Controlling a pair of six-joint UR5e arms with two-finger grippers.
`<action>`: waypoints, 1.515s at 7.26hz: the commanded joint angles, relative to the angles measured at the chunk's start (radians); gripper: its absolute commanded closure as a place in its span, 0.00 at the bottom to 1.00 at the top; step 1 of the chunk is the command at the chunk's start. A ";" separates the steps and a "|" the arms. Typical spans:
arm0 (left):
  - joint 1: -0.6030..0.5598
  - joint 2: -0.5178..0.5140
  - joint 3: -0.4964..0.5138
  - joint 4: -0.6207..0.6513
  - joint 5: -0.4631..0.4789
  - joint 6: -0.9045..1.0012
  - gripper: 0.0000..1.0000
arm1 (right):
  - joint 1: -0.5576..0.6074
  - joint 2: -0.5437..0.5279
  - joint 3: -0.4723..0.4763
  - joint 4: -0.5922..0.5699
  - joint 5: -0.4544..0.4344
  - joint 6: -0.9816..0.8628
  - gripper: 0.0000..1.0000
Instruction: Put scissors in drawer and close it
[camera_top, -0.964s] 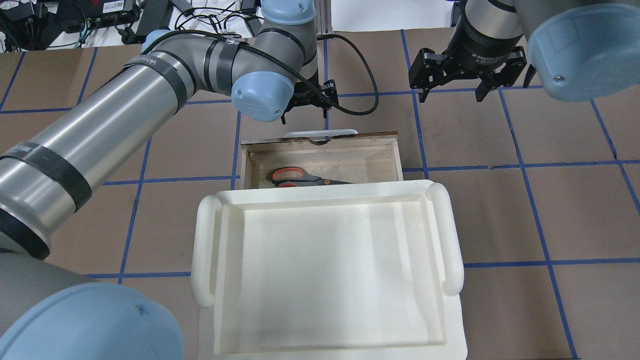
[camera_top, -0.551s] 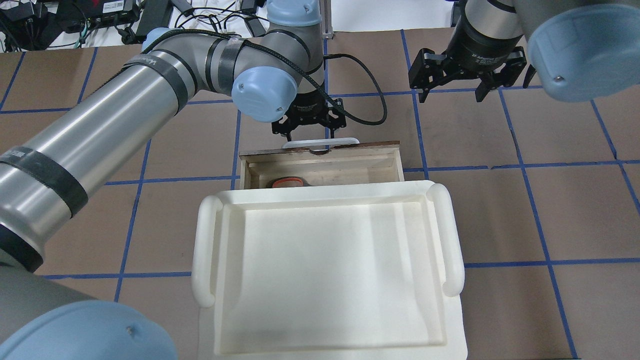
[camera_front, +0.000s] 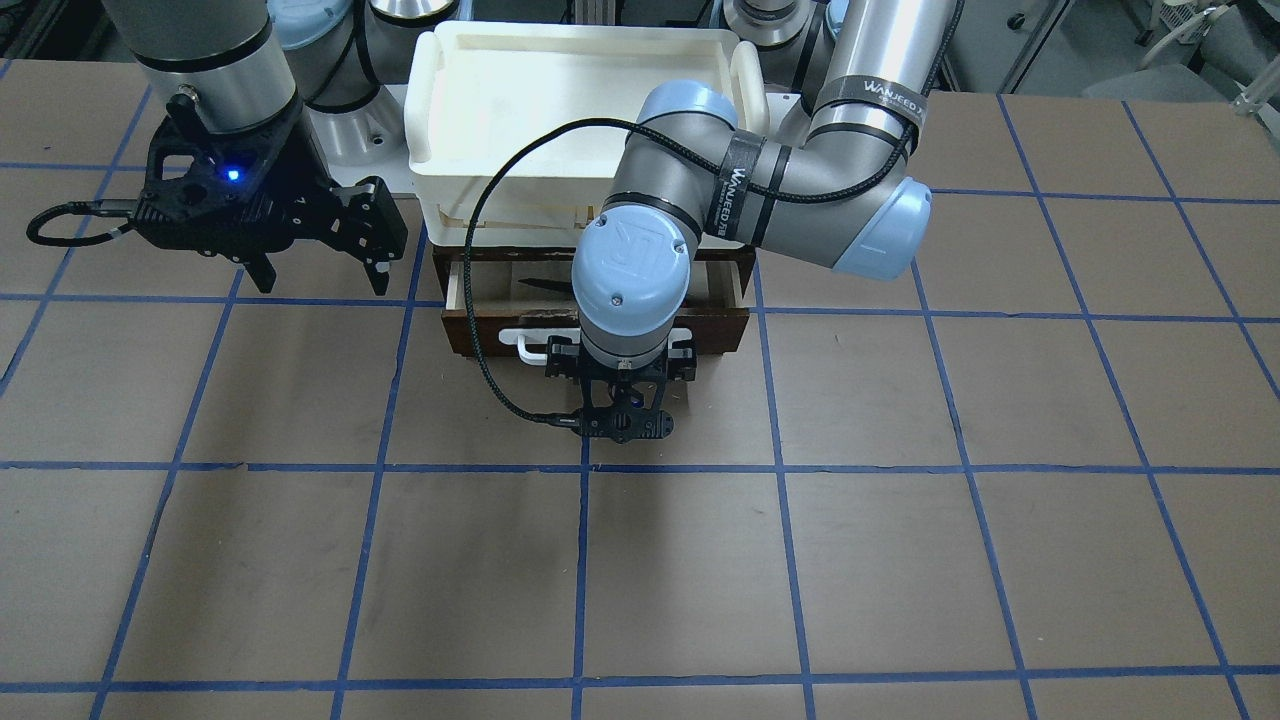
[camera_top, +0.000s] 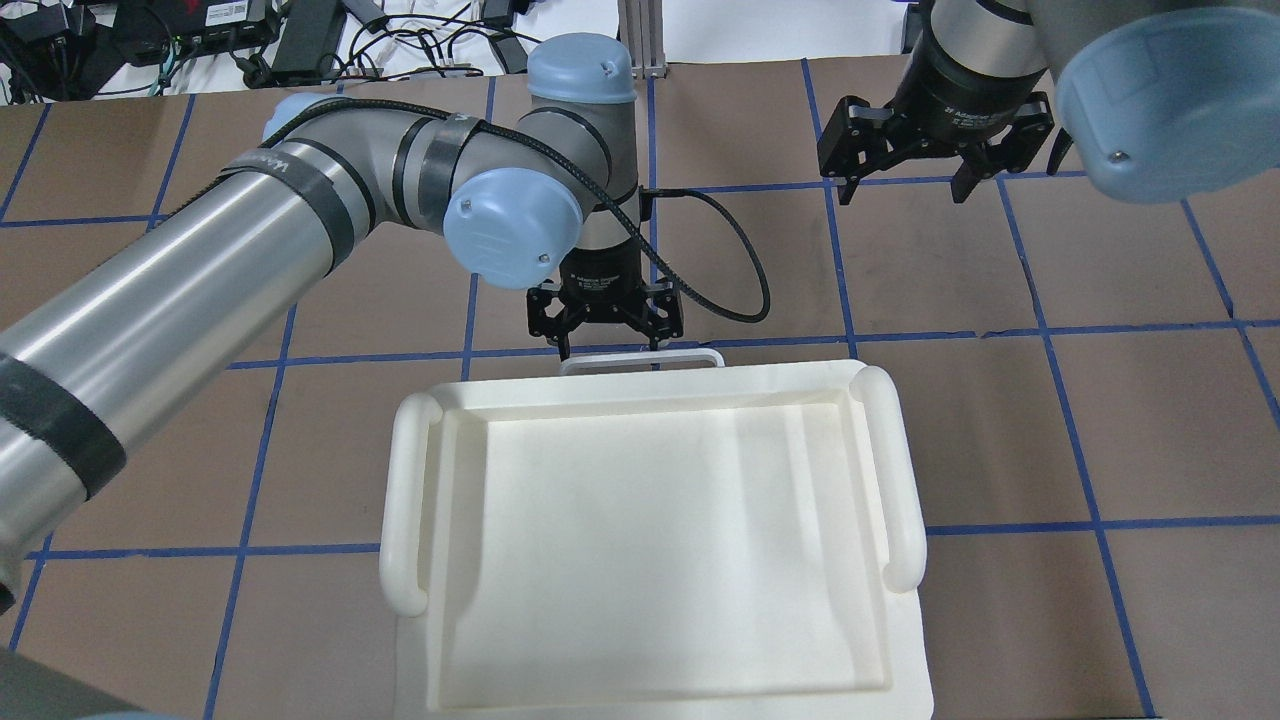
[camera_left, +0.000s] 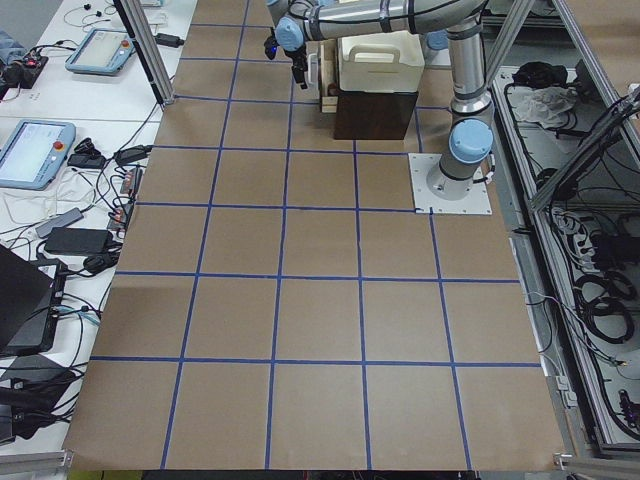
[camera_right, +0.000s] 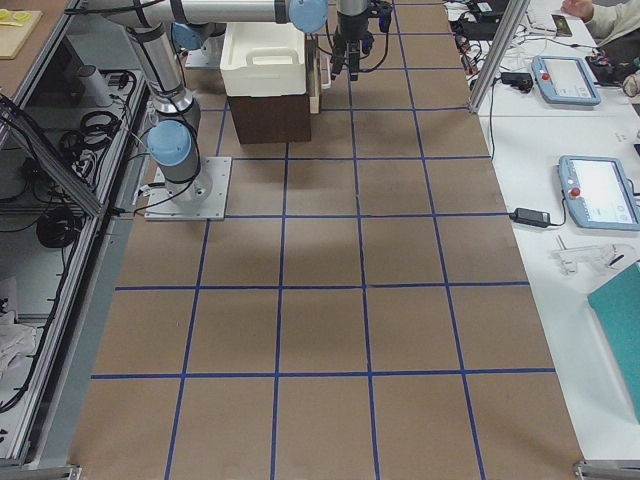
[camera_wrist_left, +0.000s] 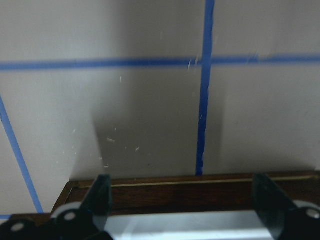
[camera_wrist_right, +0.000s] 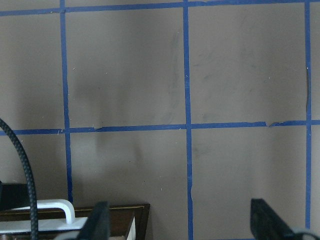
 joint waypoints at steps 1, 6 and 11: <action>-0.001 0.030 -0.052 -0.025 -0.009 0.026 0.00 | 0.000 0.000 0.000 0.001 0.000 0.000 0.00; 0.027 0.039 0.033 0.166 0.044 0.024 0.00 | 0.000 0.000 0.000 -0.001 0.000 0.000 0.00; 0.108 0.300 0.146 -0.177 0.089 0.052 0.00 | 0.000 0.000 0.000 -0.001 0.000 0.000 0.00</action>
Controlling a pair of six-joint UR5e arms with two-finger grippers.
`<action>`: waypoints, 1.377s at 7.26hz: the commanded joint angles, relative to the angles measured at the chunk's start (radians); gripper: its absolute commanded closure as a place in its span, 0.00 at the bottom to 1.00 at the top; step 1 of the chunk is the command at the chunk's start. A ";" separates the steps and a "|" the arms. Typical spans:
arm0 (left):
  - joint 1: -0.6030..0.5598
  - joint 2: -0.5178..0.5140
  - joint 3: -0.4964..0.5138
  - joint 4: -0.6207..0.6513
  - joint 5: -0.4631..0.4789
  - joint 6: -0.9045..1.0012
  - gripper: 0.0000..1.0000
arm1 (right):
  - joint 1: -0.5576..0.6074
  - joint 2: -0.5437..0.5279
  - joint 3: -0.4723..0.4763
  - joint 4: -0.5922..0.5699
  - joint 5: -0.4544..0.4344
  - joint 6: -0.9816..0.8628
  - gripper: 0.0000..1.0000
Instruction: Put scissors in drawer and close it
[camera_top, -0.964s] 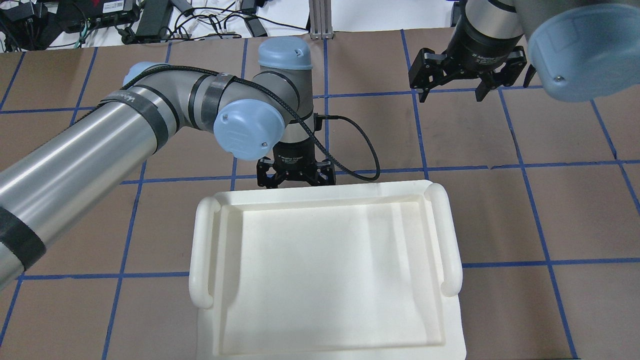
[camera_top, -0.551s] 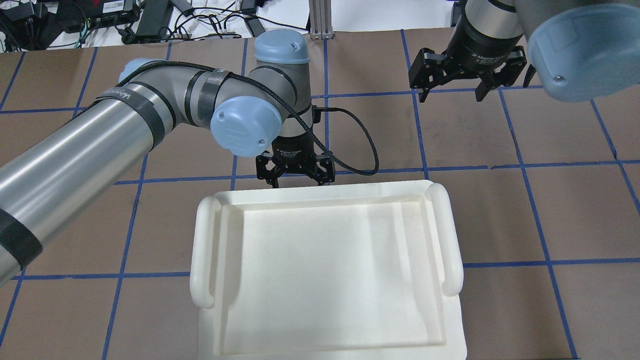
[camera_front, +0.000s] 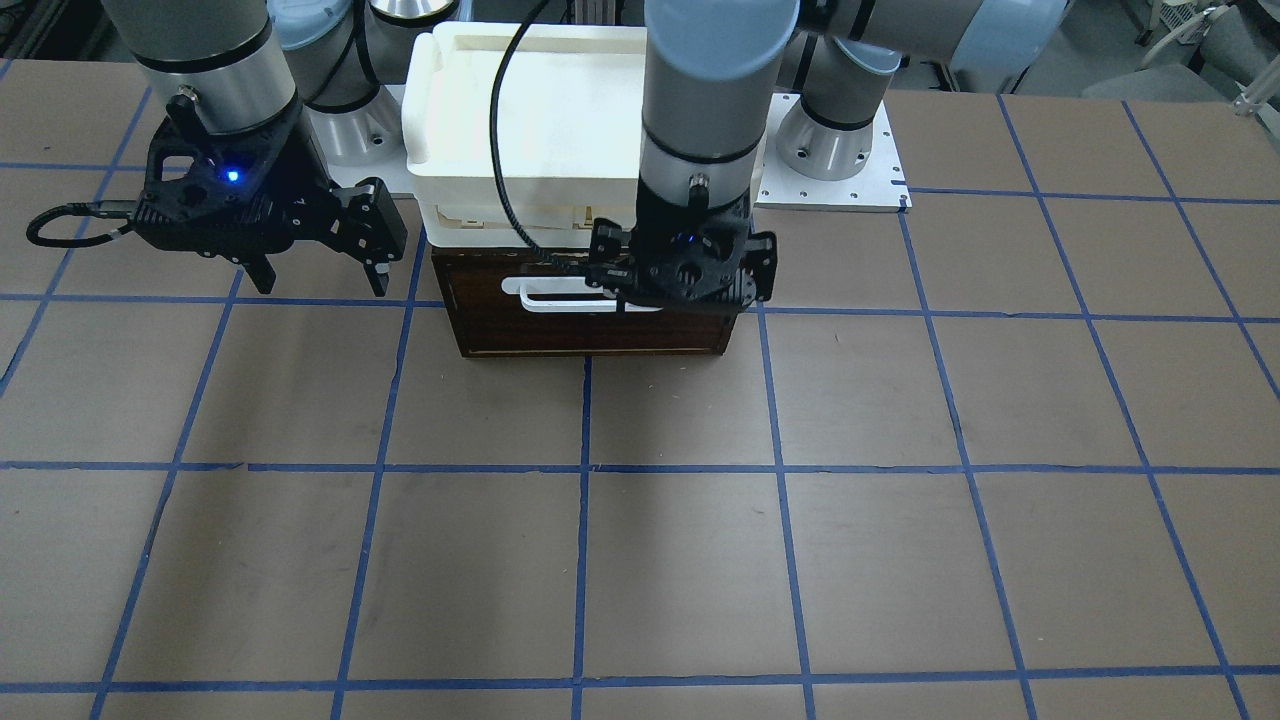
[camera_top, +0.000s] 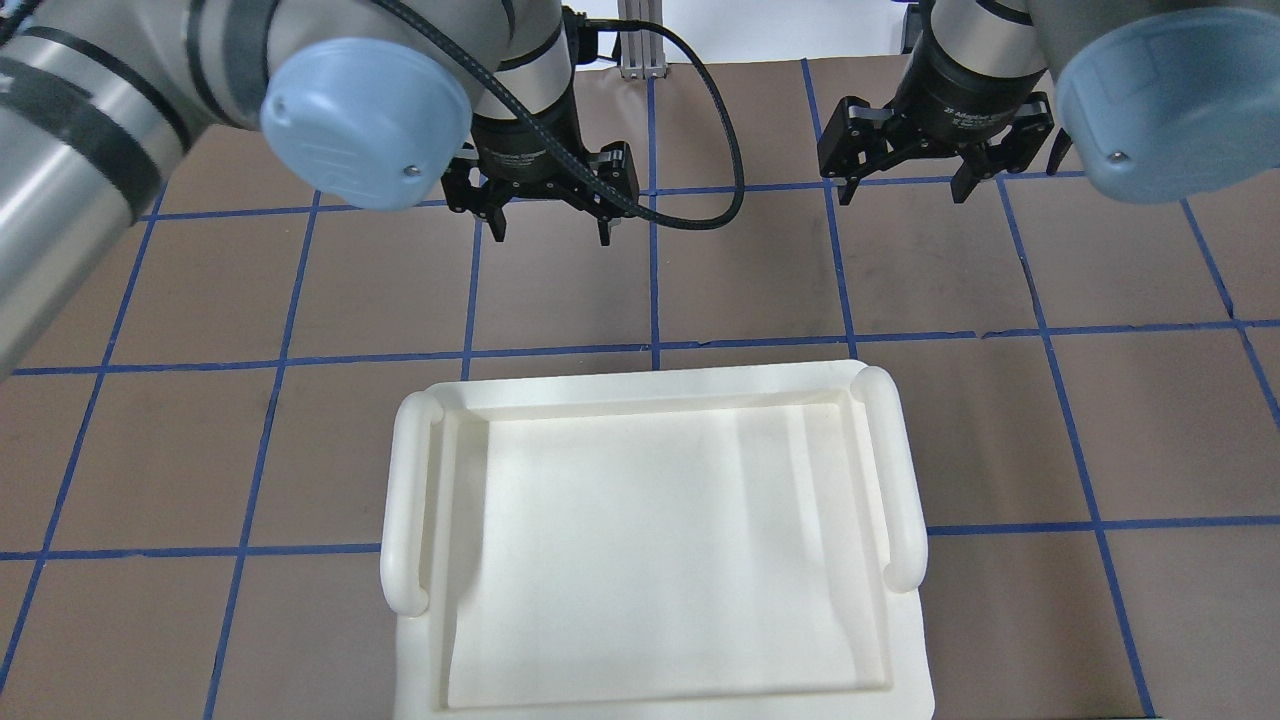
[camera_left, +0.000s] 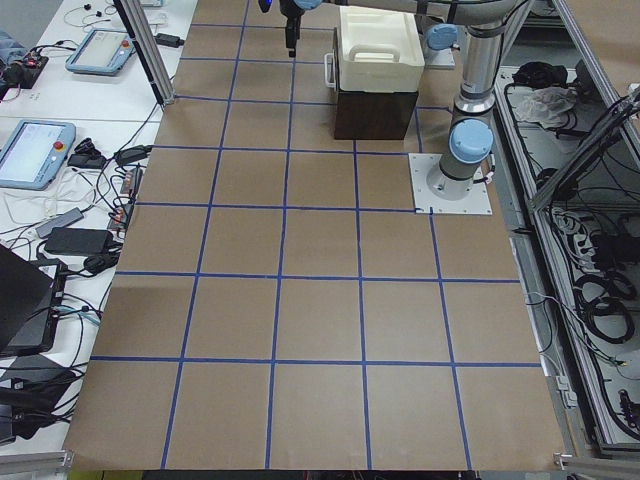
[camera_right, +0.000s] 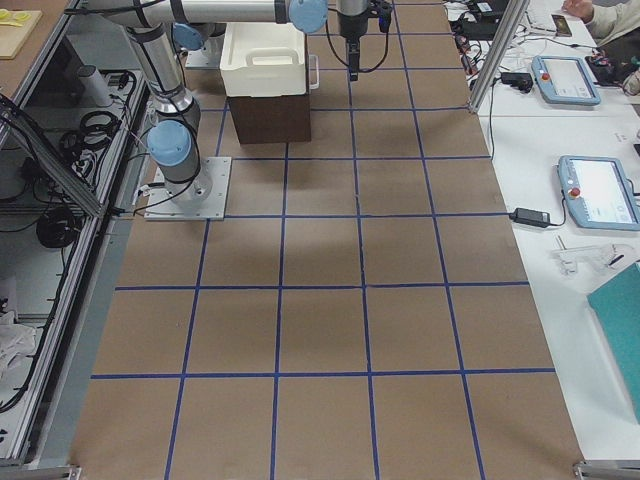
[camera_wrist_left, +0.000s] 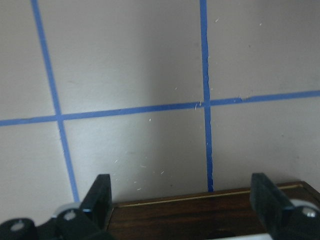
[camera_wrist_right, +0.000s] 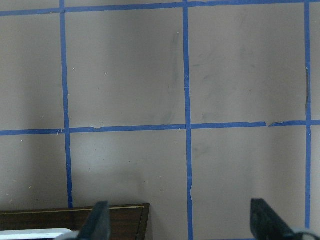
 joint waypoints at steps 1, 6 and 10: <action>0.101 0.147 -0.045 -0.131 -0.001 0.018 0.00 | 0.000 0.000 0.000 0.000 0.001 0.000 0.00; 0.295 0.222 -0.121 -0.116 -0.017 0.193 0.01 | 0.000 0.000 0.000 0.000 0.001 0.000 0.00; 0.272 0.189 -0.109 -0.039 -0.003 0.207 0.00 | 0.000 0.000 0.000 0.000 0.001 0.000 0.00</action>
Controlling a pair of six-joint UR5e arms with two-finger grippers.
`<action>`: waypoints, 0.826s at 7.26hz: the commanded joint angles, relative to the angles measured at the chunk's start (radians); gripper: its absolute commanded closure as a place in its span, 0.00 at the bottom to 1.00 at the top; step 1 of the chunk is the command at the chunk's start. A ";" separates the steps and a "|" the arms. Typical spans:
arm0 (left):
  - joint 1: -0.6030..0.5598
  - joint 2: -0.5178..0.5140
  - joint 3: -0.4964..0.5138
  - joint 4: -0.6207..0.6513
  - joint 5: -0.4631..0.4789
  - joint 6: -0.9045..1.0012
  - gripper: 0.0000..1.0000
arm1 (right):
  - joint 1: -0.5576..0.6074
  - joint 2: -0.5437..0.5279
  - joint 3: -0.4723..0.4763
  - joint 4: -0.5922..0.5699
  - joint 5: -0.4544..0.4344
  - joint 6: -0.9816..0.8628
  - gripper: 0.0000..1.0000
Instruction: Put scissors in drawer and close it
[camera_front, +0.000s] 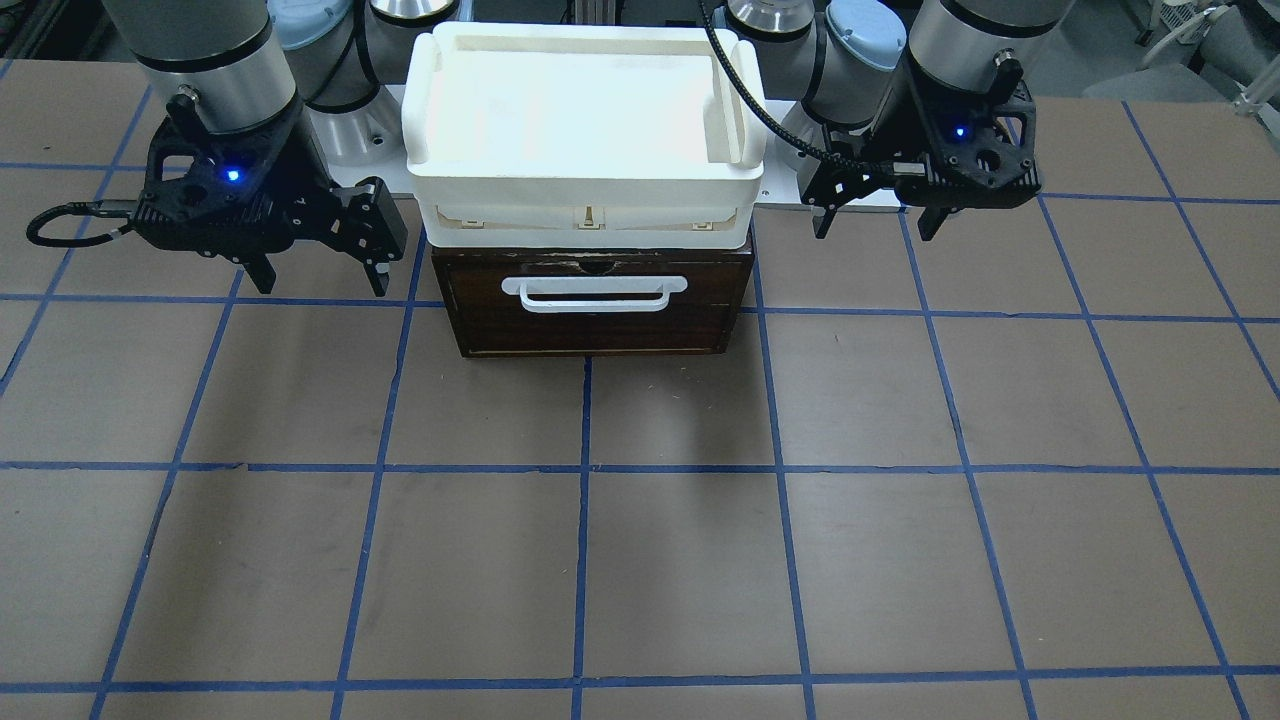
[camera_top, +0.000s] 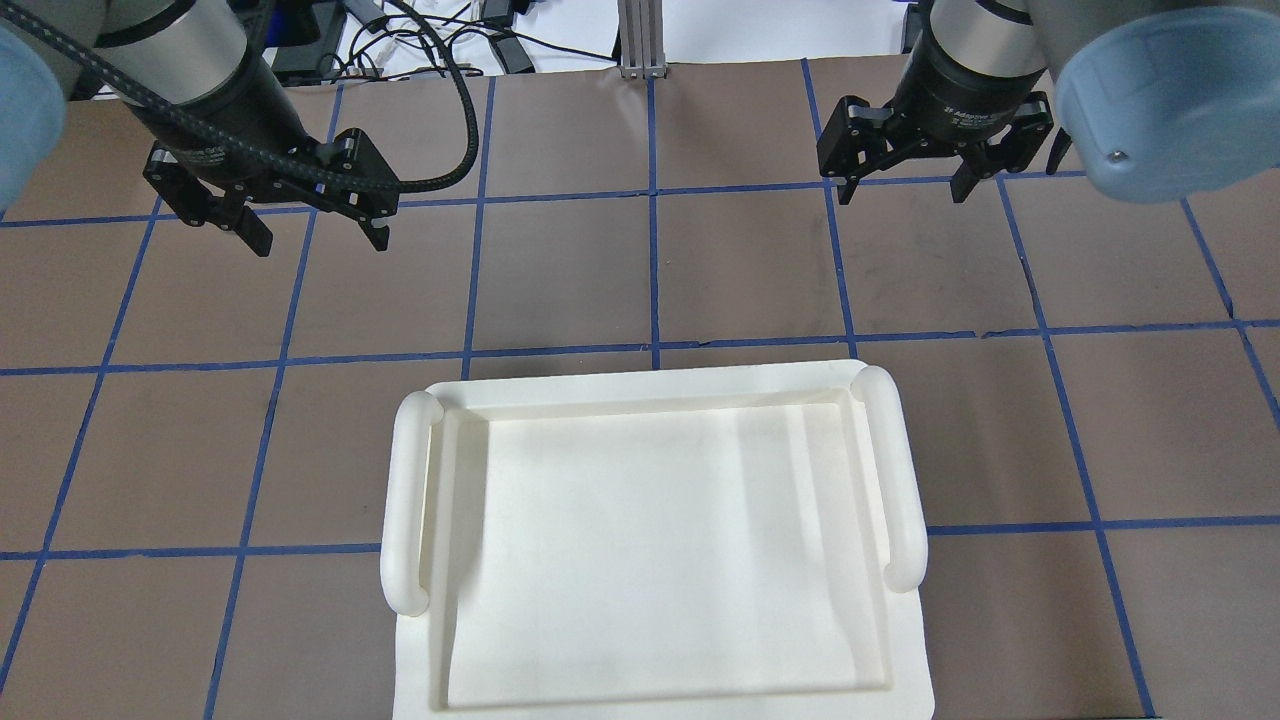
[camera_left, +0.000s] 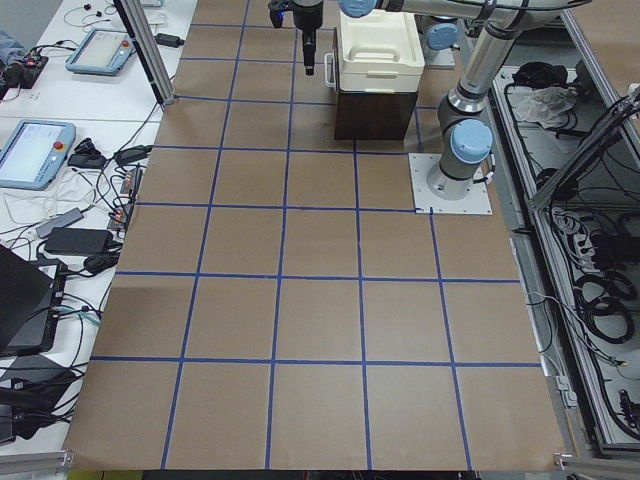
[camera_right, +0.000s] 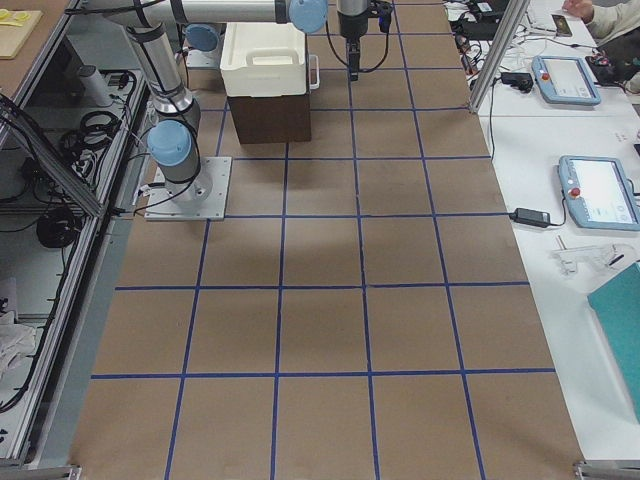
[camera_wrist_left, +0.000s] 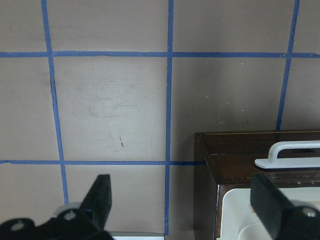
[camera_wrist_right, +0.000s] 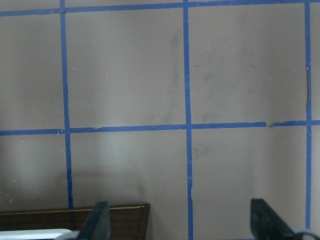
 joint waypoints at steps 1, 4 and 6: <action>-0.004 -0.008 0.000 0.031 0.003 0.002 0.00 | 0.000 0.000 0.000 0.000 0.000 0.000 0.00; -0.008 -0.005 -0.009 0.028 0.003 0.002 0.00 | 0.000 0.000 0.000 0.000 -0.002 0.000 0.00; -0.008 0.000 -0.010 0.025 0.003 0.002 0.00 | 0.000 0.000 0.000 0.000 0.000 0.000 0.00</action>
